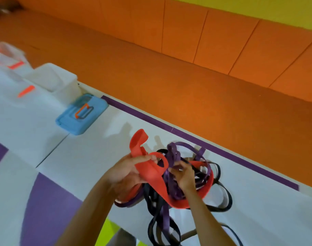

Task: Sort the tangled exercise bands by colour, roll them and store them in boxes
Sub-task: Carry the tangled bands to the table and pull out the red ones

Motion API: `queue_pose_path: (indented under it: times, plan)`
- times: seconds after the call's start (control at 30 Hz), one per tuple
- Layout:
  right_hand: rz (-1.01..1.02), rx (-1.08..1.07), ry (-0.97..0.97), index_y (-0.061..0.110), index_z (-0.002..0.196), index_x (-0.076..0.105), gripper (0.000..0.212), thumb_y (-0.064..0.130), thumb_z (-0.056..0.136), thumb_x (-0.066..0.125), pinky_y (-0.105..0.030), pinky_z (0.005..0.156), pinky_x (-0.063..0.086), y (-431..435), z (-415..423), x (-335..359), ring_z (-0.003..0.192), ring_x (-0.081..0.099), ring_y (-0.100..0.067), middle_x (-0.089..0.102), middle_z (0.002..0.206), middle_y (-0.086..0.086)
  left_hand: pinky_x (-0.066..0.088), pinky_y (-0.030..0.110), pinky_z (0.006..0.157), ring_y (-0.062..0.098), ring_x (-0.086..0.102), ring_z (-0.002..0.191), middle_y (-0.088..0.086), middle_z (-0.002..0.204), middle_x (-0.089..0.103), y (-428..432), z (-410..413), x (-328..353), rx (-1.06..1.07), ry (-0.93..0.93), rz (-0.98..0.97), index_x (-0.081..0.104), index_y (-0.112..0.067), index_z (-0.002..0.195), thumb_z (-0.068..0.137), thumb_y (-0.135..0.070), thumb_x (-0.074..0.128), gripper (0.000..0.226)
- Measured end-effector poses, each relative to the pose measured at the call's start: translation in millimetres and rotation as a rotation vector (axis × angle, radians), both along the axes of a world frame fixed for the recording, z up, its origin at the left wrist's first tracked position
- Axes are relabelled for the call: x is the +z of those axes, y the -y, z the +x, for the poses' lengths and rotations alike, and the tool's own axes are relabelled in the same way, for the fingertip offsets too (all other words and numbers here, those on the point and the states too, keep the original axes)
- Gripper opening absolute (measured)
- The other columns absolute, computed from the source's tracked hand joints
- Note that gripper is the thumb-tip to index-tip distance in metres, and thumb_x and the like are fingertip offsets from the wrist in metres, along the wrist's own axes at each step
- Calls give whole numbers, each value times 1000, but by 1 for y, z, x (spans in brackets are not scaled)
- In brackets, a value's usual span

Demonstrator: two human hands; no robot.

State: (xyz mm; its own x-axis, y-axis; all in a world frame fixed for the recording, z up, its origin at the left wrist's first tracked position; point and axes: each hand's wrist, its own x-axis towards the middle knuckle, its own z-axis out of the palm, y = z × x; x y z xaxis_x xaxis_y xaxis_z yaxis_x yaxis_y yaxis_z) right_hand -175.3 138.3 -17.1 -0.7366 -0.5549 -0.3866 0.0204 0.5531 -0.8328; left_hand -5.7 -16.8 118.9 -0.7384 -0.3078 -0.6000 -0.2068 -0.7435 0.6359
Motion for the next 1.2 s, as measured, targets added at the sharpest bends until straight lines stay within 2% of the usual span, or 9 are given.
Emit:
queue_pose_path:
  times: [0.1, 0.23, 0.4, 0.5, 0.6, 0.7, 0.8, 1.0, 1.2]
  plan:
    - [196, 232, 137, 3, 74, 71, 8, 8, 81, 73, -37, 64, 42, -13, 18, -6, 70, 59, -30, 66, 67, -9, 58, 57, 93, 41, 70, 120, 22, 120, 73, 11, 0, 1, 170, -57, -43, 69, -5, 113, 89, -12, 83, 29]
    - [310, 385, 259, -2, 87, 72, 19, 3, 96, 56, -44, 69, 49, -28, 20, -1, 76, 68, -40, 73, 81, -22, 56, 49, 92, 30, 75, 111, 13, 113, 78, 24, -2, -1, 307, -37, -187, 69, -15, 101, 94, -4, 72, 14]
    - [443, -11, -483, 26, 114, 75, 20, 15, 100, 65, -39, 99, 54, -61, 7, 6, 122, 65, -24, 72, 126, -1, 50, 58, 109, 39, 68, 125, 12, 114, 72, 40, -5, -11, 382, -43, -208, 61, -9, 119, 94, -4, 73, 28]
    - [791, 23, -304, 35, 151, 46, 62, 15, 97, 69, -50, 114, 41, -80, 4, 5, 150, 36, -36, 32, 165, -12, 48, 62, 113, 43, 67, 123, 11, 109, 74, 53, -2, -18, 453, -27, -159, 64, -14, 110, 94, -1, 73, 22]
    - [472, -251, 162, 34, 163, 21, 93, -11, 93, 64, -52, 85, 61, -81, 12, 8, 112, 66, -41, 50, 142, -16, 50, 56, 113, 27, 75, 105, 4, 99, 77, 66, 6, -22, 490, -25, -158, 67, -19, 100, 92, -2, 75, 20]
    - [174, -708, 291, 34, 161, 22, 84, -11, 99, 58, -43, 61, 60, -75, 20, 12, 83, 73, -40, 67, 118, -22, 49, 57, 113, 29, 74, 104, 4, 99, 76, 84, 13, -30, 509, -32, -160, 63, -17, 110, 93, -3, 76, 26]
    - [51, -792, 360, 24, 154, 43, 57, 9, 103, 63, -48, 80, 59, -63, 13, 23, 98, 69, -41, 67, 125, -24, 50, 57, 113, 28, 74, 105, 4, 99, 75, 100, 16, -34, 506, -36, -143, 62, -20, 107, 91, -3, 78, 28]
    - [148, -612, 443, 32, 153, 42, 55, 23, 104, 65, -57, 106, 50, -22, 27, 28, 126, 59, -40, 54, 145, -14, 51, 56, 112, 33, 73, 112, 9, 107, 73, 115, 23, -38, 477, -75, -89, 62, -19, 107, 93, -1, 76, 27]
    - [1, -874, 224, 5, 125, 69, 29, 0, 96, 69, -46, 91, 60, 1, 20, 17, 104, 72, -36, 72, 115, -25, 54, 53, 108, 28, 74, 109, 6, 104, 73, 132, 30, -37, 462, -74, -143, 63, -19, 112, 92, -3, 78, 30]
